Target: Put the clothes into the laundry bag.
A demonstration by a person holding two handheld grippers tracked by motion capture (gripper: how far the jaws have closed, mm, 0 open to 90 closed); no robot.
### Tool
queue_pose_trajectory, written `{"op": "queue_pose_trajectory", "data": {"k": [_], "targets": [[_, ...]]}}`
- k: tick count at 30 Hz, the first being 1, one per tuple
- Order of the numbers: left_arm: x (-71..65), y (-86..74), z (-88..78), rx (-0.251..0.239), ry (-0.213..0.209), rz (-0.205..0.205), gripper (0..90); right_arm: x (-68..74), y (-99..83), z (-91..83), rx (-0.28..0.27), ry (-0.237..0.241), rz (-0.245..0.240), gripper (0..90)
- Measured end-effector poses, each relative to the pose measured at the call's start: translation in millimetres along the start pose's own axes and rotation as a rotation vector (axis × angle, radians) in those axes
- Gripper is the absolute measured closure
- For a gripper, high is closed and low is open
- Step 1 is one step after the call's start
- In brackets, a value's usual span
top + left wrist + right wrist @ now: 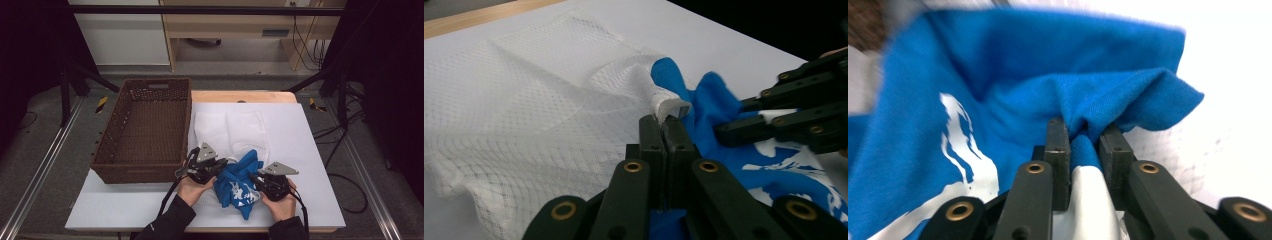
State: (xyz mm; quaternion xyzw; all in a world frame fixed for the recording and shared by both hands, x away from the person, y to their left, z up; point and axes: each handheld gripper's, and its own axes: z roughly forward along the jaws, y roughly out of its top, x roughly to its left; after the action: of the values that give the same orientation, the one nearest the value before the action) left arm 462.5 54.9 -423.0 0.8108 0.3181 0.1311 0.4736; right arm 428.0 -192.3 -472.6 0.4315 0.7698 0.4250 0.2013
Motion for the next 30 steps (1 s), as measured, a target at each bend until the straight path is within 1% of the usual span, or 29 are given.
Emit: {"op": "queue_pose_trajectory", "data": {"k": [1, 2, 3, 4, 5, 6, 7, 8, 9, 10, 12, 13, 14, 15, 16, 17, 18, 19, 21, 22, 24, 25, 27, 29, 30], "targets": [[0.0, 0.0, 0.0, 0.0, 0.0, 0.0, 88.8, 0.0, 0.0, 0.0, 0.0, 0.0, 0.0, 79.1], [1.3, 0.7, -0.6, 0.0, 0.004, -0.005, 88.8, 3.3, 3.6, -9.9, -0.047, 0.012, -0.005, 80.0], [1.3, 0.7, -0.6, 0.0, 0.004, -0.005, 88.8, 3.3, 3.6, -9.9, -0.047, 0.012, -0.005, 80.0], [2.7, 1.9, -1.8, -0.007, 0.0, -0.02, 88.8, 9.2, 8.2, -18.7, -0.1, 0.041, -0.021, 80.0], [3.7, 3.0, -2.6, -0.012, -0.002, -0.029, 88.8, 13.4, 11.0, -22.2, -0.129, 0.067, -0.034, 79.9], [3.7, 3.0, -2.6, -0.012, -0.002, -0.029, 88.8, 13.4, 11.0, -22.2, -0.129, 0.067, -0.034, 79.9], [4.9, 6.1, -3.9, -0.022, -0.007, -0.049, 88.8, 24.1, 17.1, -26.4, -0.167, 0.109, -0.076, 79.5], [5.0, 7.9, -4.9, -0.024, -0.004, -0.047, 88.8, 30.1, 20.2, -26.7, -0.172, 0.13, -0.101, 79.3], [5.0, 7.9, -4.9, -0.024, -0.004, -0.047, 88.8, 30.1, 20.2, -26.7, -0.172, 0.13, -0.101, 79.3], [3.8, 12.3, -6.8, -0.03, -0.003, -0.045, 88.8, 41.7, 24.8, -23.9, -0.165, 0.159, -0.14, 78.9], [1.2, 17.1, -7.9, -0.039, 0.0, -0.038, 88.8, 49.5, 27.4, -16.0, -0.136, 0.192, -0.164, 78.6], [1.2, 17.1, -7.9, -0.039, 0.0, -0.038, 88.8, 52.2, 28.1, -11.0, -0.118, 0.191, -0.169, 78.4], [-2.2, 21.0, -9.2, -0.047, 0.004, -0.024, 88.8, 54.1, 28.6, -5.6, -0.102, 0.192, -0.17, 78.3], [-3.7, 22.3, -10.0, -0.054, 0.006, -0.019, 88.8, 55.8, 29.1, 0.3, -0.082, 0.195, -0.174, 78.2], [-4.6, 23.1, -10.7, -0.058, 0.003, -0.018, 88.8, 56.8, 29.4, 6.2, -0.062, 0.185, -0.176, 78.2], [-4.6, 23.1, -10.7, -0.058, 0.003, -0.018, 88.8, 56.8, 29.4, 6.2, -0.062, 0.185, -0.176, 78.2], [-6.4, 22.9, -10.9, -0.063, 0.001, -0.02, 88.9, 54.4, 30.2, 21.6, -0.001, 0.137, -0.166, 78.1], [-6.7, 22.1, -11.1, -0.063, 0.0, -0.015, 88.8, 52.9, 30.1, 26.2, 0.013, 0.121, -0.16, 77.8], [-6.7, 19.7, -11.5, -0.062, 0.003, -0.012, 88.8, 49.1, 29.4, 35.1, 0.023, 0.085, -0.155, 75.4], [-6.2, 18.1, -11.7, -0.061, 0.003, -0.015, 88.8, 46.4, 28.9, 38.4, 0.026, 0.066, -0.134, 73.3], [-2.9, 14.2, -12.2, -0.061, 0.005, -0.021, 88.8, 41.5, 27.9, 38.0, 0.012, 0.066, -0.098, 68.5], [-1.5, 12.5, -12.2, -0.059, 0.004, -0.025, 88.8, 40.3, 27.7, 33.4, -0.003, 0.067, -0.092, 65.4], [0.7, 9.3, -11.7, -0.058, 0.0, -0.034, 88.8, 38.1, 27.9, 22.9, -0.039, 0.083, -0.089, 58.9], [1.3, 8.2, -11.3, -0.057, -0.002, -0.037, 88.8, 33.5, 28.2, 5.0, -0.097, 0.093, -0.066, 54.1], [1.5, 6.7, -10.7, -0.055, 0.0, -0.036, 88.8, 30.1, 28.4, -3.2, -0.125, 0.088, -0.062, 52.0]]}}
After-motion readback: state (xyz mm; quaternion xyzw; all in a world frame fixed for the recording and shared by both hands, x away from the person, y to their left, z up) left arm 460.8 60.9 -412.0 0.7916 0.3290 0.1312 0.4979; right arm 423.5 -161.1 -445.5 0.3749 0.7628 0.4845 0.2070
